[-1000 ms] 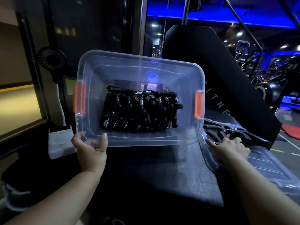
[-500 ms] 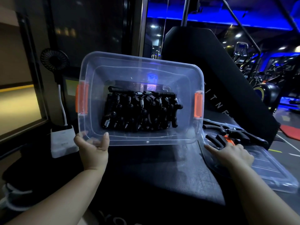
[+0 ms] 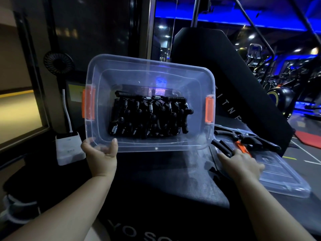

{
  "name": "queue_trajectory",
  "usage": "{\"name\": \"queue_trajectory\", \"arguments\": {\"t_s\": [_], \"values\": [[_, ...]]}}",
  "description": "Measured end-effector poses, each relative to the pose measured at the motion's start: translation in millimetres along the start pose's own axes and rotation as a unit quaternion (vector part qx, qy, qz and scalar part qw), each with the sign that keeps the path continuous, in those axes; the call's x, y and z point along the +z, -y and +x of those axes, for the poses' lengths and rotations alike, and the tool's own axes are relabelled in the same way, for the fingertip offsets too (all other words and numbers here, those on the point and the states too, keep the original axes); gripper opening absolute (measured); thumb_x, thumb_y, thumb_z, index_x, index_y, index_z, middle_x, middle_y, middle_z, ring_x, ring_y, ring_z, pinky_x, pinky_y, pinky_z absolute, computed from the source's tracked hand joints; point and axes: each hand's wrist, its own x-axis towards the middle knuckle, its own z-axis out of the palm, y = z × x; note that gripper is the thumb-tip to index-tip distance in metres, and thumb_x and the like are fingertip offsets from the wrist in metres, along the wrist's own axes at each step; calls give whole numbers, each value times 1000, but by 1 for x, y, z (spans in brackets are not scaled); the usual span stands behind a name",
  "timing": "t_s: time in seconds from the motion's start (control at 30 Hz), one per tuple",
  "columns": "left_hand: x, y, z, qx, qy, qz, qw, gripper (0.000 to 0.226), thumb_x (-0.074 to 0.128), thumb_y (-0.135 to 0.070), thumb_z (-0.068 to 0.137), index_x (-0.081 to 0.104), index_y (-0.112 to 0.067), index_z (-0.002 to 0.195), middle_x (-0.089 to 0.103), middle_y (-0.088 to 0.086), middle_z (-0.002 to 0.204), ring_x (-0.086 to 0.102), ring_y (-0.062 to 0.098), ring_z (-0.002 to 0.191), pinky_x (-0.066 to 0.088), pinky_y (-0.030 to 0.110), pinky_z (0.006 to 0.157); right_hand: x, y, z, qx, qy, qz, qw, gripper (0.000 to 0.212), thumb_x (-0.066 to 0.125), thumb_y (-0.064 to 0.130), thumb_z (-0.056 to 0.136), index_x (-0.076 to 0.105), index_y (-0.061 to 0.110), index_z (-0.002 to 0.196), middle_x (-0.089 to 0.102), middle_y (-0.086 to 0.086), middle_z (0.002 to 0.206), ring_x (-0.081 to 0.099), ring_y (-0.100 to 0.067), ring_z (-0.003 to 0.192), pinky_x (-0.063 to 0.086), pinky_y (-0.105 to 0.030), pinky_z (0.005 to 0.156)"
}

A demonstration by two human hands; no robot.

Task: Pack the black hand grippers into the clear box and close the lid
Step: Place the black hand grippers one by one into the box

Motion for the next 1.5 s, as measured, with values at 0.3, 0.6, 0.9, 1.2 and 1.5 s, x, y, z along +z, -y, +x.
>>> {"name": "queue_trajectory", "arguments": {"t_s": [0.3,0.6,0.9,1.2,1.5], "values": [[-1,-3,0,-3,-4,-3,1000,62,69,-21,83,31,0,126,54,-1,65,52,9,59,36,11,58,-16,2,-17,-48,-163,264,949,32,39,47,72,45,16,72,54,-8,78,52,-33,74,33,-39,75],[-1,-2,-1,-12,0,-16,1000,60,70,-20,82,31,-3,125,52,-6,63,50,2,55,38,3,52,-50,58,-57,-231,-190,337,893,45,46,47,71,62,9,90,68,-10,96,61,-32,82,42,-44,81],[-1,-1,0,-3,17,-26,1000,57,70,-17,82,32,-4,122,53,-6,64,53,-3,51,42,6,52,-77,146,-50,-387,-150,207,886,55,39,60,68,60,17,95,66,0,98,63,-28,90,32,-35,78],[-3,-1,0,8,18,-48,999,56,72,-15,81,35,1,119,52,-8,68,55,-14,58,41,2,53,-103,240,-5,-416,-119,167,886,57,47,61,74,57,23,116,63,-4,118,57,-28,108,33,-38,92],[-4,-1,2,36,39,-52,997,55,73,-2,77,35,9,116,52,-7,63,57,-10,58,42,2,55,-102,298,31,-420,-21,121,899,45,52,54,84,50,23,117,59,-5,119,53,-28,111,28,-39,94]]}}
